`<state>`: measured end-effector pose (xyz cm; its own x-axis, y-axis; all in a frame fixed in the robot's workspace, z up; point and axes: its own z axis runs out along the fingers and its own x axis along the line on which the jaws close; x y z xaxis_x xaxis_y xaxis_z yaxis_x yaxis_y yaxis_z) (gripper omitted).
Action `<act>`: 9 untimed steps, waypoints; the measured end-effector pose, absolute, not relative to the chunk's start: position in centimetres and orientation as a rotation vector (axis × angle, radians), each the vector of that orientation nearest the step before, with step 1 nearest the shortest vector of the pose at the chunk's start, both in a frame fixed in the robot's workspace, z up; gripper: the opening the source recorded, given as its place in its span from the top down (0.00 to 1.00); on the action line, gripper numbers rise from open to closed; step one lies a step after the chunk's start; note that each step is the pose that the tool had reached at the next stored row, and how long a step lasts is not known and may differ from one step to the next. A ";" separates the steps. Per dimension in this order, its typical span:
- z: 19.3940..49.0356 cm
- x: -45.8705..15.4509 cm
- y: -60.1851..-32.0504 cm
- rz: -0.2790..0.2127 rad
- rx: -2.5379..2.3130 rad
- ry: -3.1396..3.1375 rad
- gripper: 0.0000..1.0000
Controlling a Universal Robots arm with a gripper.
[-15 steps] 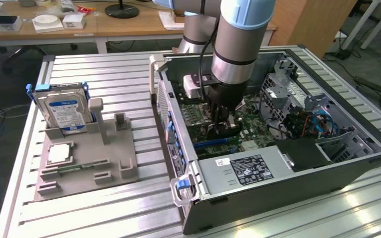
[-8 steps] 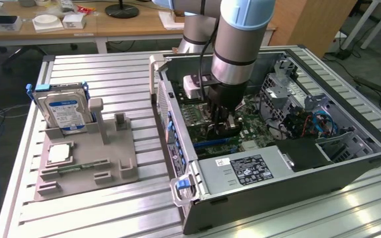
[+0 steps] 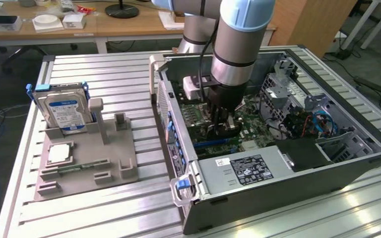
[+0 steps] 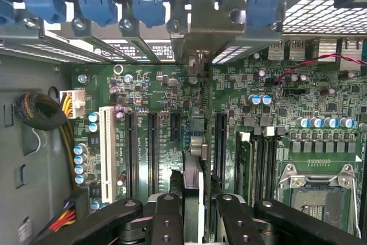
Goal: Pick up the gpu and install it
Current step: 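Insert the gpu into the slot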
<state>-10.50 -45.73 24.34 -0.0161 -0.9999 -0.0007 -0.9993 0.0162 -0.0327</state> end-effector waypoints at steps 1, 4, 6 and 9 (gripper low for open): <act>24.3 -10.5 -45.7 -0.036 -2.187 2.222 0.73; 24.2 -10.5 -45.7 -0.036 -2.187 2.222 0.73; 24.2 -10.5 -45.7 -0.036 -2.187 2.223 0.73; 24.2 -10.5 -45.7 -0.036 -2.185 2.224 0.73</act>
<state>-10.50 -45.74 24.16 -0.0176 -0.9998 -0.0006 -0.9993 0.0176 -0.0327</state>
